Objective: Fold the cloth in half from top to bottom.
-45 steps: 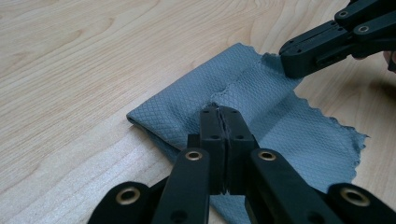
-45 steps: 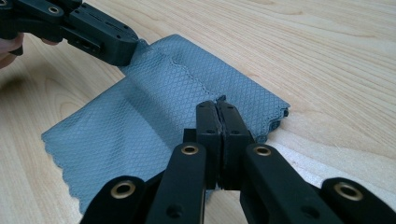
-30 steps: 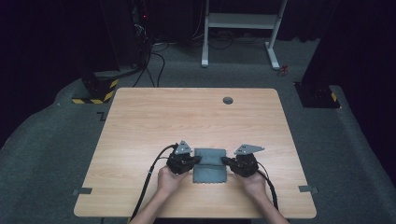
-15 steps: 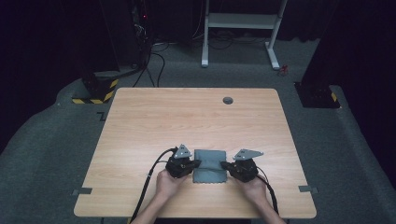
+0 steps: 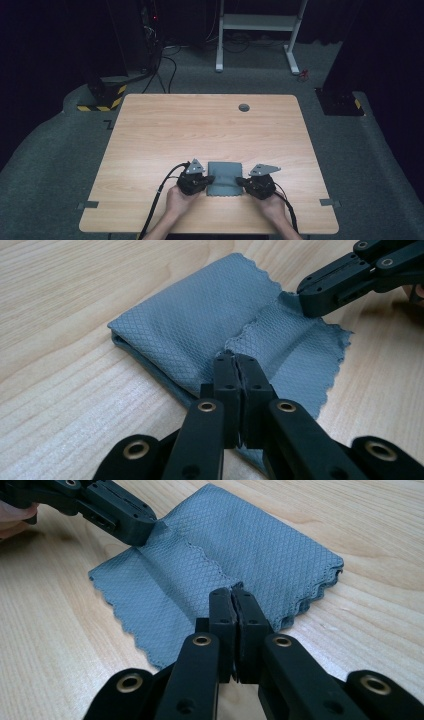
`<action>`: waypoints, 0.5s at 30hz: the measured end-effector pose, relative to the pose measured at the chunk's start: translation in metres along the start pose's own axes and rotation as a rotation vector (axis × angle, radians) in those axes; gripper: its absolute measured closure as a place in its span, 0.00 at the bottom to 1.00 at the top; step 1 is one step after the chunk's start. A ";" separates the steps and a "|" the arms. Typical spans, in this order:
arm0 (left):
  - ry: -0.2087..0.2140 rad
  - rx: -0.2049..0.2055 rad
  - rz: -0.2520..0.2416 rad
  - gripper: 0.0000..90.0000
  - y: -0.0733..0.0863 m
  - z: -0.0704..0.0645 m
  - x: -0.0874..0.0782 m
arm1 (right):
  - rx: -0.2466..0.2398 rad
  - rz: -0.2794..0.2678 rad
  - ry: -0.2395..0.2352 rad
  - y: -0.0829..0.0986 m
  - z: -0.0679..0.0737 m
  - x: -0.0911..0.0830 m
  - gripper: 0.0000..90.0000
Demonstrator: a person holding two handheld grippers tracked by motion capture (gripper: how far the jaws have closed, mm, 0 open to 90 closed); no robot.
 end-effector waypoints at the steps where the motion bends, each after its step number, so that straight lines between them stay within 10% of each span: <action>1: 0.003 0.014 0.003 0.98 0.001 0.000 -0.001 | 0.000 0.000 0.000 0.001 0.001 -0.001 0.98; 15: 0.020 0.018 0.005 0.97 0.014 -0.009 -0.006 | -0.010 0.001 -0.001 0.011 0.007 -0.006 0.96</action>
Point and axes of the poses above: each handheld gripper's, and its own axes: x roughly forward along the jaws, y roughly out of its underside, z roughly to its left, the point moved 8 cm from there along x, roughly forward along the jaws, and after that the axes turned 4 degrees about -z, right-handed, at the moved point
